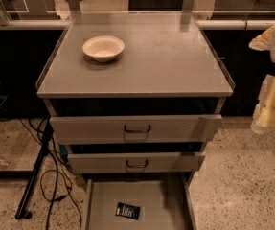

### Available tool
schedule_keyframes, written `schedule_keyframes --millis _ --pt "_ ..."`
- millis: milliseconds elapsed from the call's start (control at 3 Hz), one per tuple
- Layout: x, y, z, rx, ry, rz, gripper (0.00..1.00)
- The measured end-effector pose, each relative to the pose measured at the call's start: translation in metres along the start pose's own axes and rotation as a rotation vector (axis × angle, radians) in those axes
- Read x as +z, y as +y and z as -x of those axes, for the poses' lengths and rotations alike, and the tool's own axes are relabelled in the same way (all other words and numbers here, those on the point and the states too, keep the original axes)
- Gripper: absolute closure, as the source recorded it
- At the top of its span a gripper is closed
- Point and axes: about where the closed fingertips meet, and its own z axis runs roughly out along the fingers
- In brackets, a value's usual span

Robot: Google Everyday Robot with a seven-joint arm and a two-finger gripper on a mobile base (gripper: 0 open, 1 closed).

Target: Pick rxbar blueberry from bottom drawer and place on counter

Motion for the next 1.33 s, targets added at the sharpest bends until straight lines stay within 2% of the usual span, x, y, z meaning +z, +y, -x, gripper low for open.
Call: schedule_keyframes --millis 333,667,1000,1333 --pt "0.004 0.031 0.007 -0.054 -0.068 -0.017 0.00" --pt "0.034 0.075 0.013 -0.054 -0.193 -0.016 0.00" --pt "0.088 0.115 0.020 -0.037 -0.279 0.031 0.00" --pt "0.114 0.141 0.010 -0.017 -0.262 0.090 0.00"
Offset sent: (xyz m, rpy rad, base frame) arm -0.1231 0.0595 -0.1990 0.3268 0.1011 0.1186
